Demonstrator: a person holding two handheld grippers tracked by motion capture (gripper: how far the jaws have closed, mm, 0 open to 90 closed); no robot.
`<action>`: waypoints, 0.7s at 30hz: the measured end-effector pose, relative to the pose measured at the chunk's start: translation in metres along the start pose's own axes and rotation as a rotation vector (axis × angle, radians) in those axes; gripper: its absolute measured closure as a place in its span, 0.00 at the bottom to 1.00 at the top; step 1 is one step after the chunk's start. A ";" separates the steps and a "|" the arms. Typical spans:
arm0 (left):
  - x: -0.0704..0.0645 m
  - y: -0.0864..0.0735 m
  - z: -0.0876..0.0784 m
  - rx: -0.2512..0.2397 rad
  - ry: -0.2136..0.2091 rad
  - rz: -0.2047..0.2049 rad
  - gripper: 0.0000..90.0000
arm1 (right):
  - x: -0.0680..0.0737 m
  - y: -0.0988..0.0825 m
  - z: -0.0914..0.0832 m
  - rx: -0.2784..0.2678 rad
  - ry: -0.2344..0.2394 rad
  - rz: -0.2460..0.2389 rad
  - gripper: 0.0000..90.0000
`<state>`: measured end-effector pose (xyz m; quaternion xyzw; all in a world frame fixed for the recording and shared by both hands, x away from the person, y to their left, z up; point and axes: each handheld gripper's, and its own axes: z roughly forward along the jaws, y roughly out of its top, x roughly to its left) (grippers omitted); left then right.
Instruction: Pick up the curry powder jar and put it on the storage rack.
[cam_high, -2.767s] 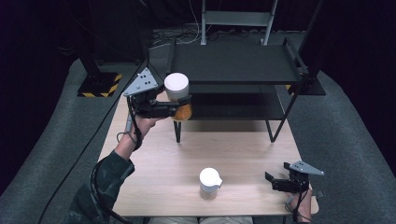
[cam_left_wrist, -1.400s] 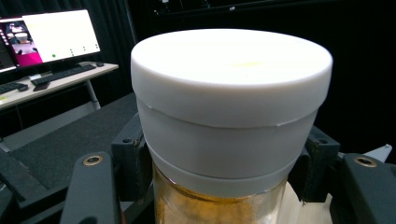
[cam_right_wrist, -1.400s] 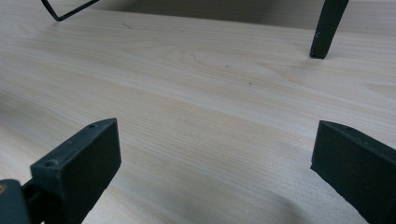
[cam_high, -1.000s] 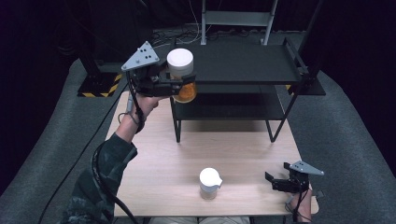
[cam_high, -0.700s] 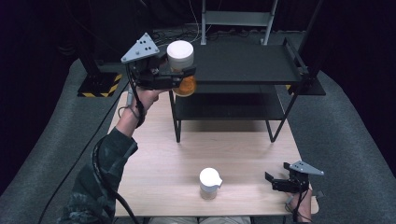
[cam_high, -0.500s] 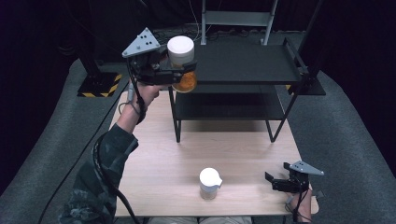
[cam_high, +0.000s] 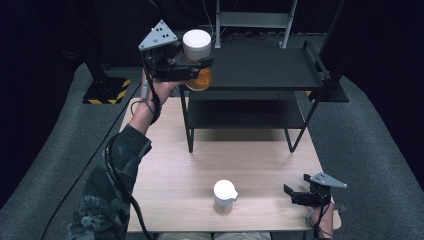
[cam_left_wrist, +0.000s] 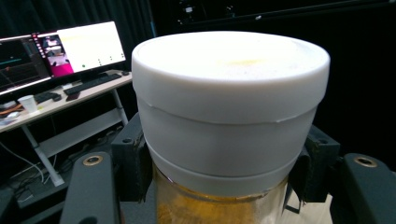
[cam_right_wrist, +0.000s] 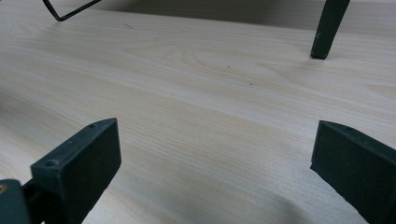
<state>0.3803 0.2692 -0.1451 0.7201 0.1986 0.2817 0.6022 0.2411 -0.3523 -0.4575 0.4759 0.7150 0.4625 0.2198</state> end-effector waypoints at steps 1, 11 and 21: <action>0.000 0.000 0.001 0.001 0.005 -0.002 0.39 | 0.000 0.000 0.000 -0.001 0.000 0.000 0.00; 0.006 -0.002 0.016 0.022 0.037 -0.029 0.39 | 0.000 -0.001 0.000 -0.003 0.001 -0.001 0.00; 0.016 -0.007 0.030 0.045 0.059 -0.083 0.39 | 0.000 -0.001 0.000 -0.004 0.003 0.000 0.00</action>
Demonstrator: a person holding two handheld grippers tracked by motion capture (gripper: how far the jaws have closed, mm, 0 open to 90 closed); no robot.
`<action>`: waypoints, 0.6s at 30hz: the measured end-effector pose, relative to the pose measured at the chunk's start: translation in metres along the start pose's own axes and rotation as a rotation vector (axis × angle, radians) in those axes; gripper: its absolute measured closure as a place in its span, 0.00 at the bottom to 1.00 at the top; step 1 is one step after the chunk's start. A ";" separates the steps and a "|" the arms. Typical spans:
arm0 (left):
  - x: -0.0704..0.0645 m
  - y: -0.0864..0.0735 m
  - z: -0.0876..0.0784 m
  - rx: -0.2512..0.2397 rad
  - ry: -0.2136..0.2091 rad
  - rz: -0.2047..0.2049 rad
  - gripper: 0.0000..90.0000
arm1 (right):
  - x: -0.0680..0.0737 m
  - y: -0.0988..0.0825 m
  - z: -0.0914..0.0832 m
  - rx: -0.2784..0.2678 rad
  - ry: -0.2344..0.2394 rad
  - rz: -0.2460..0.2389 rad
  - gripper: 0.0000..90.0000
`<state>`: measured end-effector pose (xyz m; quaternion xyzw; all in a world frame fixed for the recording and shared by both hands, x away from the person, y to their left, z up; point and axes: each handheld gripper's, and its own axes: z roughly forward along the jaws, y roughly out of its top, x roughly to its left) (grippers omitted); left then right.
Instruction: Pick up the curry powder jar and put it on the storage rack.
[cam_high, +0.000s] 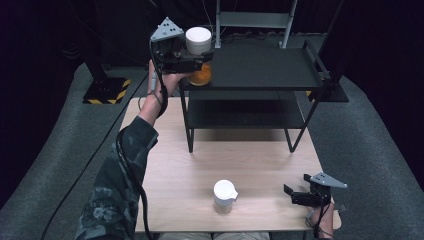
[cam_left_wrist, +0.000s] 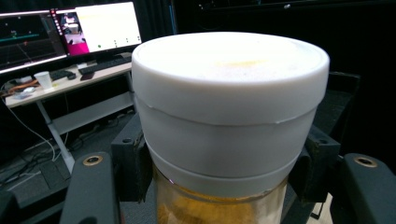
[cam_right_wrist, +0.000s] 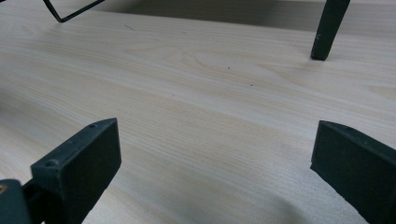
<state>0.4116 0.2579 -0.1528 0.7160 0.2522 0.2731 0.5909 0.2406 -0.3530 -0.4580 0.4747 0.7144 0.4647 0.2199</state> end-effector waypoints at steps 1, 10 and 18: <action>0.001 0.000 0.001 0.002 0.002 -0.002 0.39 | 0.000 0.000 0.000 0.000 0.001 0.000 0.00; 0.017 -0.009 0.004 -0.005 -0.020 -0.083 0.38 | 0.000 0.000 0.000 -0.002 0.000 0.000 0.00; 0.017 -0.005 0.005 0.014 -0.020 -0.079 0.38 | 0.000 0.000 0.000 0.000 0.000 -0.001 0.00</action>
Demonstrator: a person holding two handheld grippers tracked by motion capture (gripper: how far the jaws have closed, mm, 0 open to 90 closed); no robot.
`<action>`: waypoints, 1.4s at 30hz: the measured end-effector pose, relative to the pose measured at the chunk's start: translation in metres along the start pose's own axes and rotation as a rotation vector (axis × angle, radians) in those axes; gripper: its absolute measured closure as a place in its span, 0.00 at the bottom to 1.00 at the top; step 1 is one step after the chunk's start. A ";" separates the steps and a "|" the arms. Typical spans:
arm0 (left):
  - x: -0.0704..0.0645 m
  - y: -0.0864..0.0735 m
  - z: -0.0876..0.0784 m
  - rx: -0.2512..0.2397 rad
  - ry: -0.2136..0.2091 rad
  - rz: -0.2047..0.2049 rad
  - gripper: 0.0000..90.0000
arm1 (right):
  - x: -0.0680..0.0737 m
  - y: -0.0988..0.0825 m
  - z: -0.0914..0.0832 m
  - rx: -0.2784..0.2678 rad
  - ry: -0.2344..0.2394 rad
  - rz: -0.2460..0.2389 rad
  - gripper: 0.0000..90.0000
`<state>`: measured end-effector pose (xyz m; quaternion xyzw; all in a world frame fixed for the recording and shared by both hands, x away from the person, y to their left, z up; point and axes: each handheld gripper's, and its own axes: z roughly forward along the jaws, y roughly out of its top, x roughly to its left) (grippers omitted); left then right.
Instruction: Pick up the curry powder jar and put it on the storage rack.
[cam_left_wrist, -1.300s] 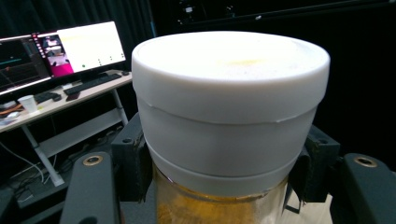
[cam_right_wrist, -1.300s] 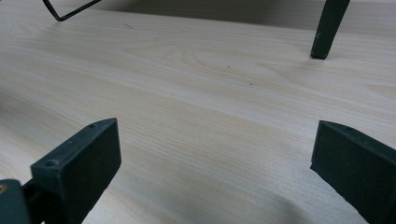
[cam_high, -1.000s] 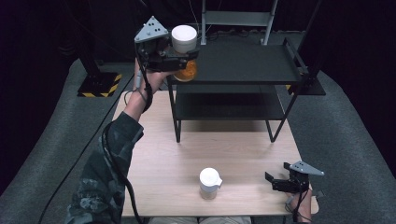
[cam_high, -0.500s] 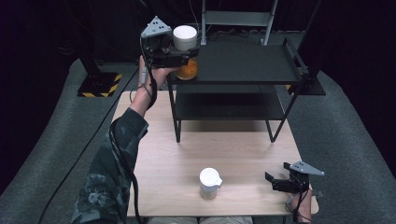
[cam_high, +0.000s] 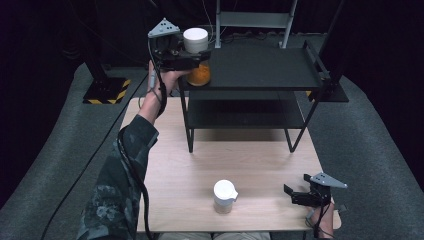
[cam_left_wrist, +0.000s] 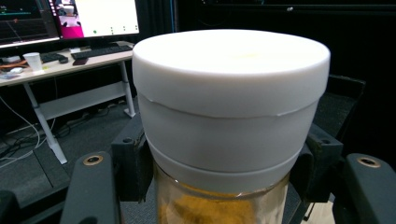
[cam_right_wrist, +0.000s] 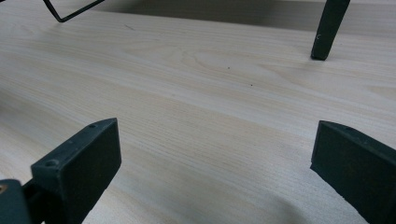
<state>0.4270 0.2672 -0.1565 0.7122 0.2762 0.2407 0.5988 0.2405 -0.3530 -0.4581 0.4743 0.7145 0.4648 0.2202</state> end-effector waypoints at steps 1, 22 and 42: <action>0.000 0.000 0.000 0.002 0.000 0.001 0.38 | 0.000 0.000 0.000 0.000 0.000 0.001 0.00; -0.005 0.030 -0.012 0.127 0.009 0.069 0.15 | 0.000 0.000 0.000 0.001 0.000 0.000 0.00; -0.011 -0.032 -0.052 0.390 -0.005 0.149 0.00 | 0.002 0.001 0.001 0.007 -0.009 -0.002 0.00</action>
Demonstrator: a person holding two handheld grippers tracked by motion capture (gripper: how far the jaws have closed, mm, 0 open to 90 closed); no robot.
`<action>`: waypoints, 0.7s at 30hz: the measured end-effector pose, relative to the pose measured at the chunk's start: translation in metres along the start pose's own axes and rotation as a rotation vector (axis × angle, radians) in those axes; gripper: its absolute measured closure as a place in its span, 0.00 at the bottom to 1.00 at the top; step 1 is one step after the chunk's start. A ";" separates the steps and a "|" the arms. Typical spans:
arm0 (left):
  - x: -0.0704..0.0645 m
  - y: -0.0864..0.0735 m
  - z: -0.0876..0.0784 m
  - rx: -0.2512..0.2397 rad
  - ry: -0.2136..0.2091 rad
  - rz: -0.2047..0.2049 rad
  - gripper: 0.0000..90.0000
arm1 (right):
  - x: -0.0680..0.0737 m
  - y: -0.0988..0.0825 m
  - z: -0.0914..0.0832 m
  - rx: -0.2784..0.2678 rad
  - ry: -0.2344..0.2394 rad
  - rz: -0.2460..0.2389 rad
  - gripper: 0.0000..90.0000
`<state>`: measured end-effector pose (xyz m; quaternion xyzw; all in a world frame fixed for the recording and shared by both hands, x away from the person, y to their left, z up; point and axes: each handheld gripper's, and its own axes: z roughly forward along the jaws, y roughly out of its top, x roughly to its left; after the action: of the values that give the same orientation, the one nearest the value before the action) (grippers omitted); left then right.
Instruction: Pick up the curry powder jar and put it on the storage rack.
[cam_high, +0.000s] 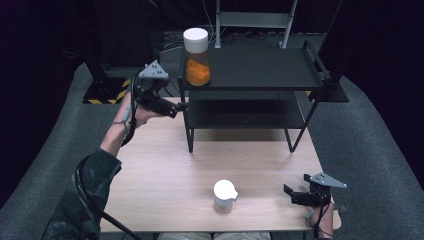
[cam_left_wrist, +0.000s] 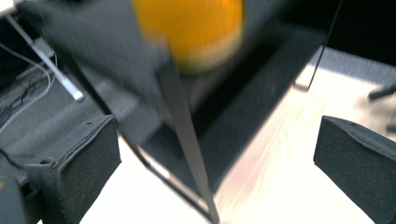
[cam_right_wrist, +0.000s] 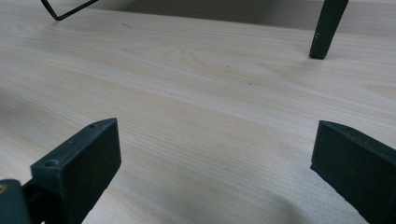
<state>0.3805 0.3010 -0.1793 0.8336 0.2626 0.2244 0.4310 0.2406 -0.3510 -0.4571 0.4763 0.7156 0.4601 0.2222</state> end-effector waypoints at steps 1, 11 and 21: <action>0.001 -0.012 0.004 0.016 -0.011 -0.011 0.00 | 0.000 0.000 0.000 0.001 0.000 0.000 0.00; -0.002 -0.128 0.049 0.203 -0.039 -0.144 0.00 | 0.002 0.001 0.000 0.007 -0.006 -0.004 0.00; -0.019 -0.228 0.078 0.280 0.038 -0.344 0.00 | 0.002 0.002 0.001 0.012 -0.009 -0.002 0.00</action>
<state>0.3572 0.3537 -0.4137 0.8237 0.4377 0.1247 0.3381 0.2412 -0.3482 -0.4554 0.4790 0.7178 0.4533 0.2230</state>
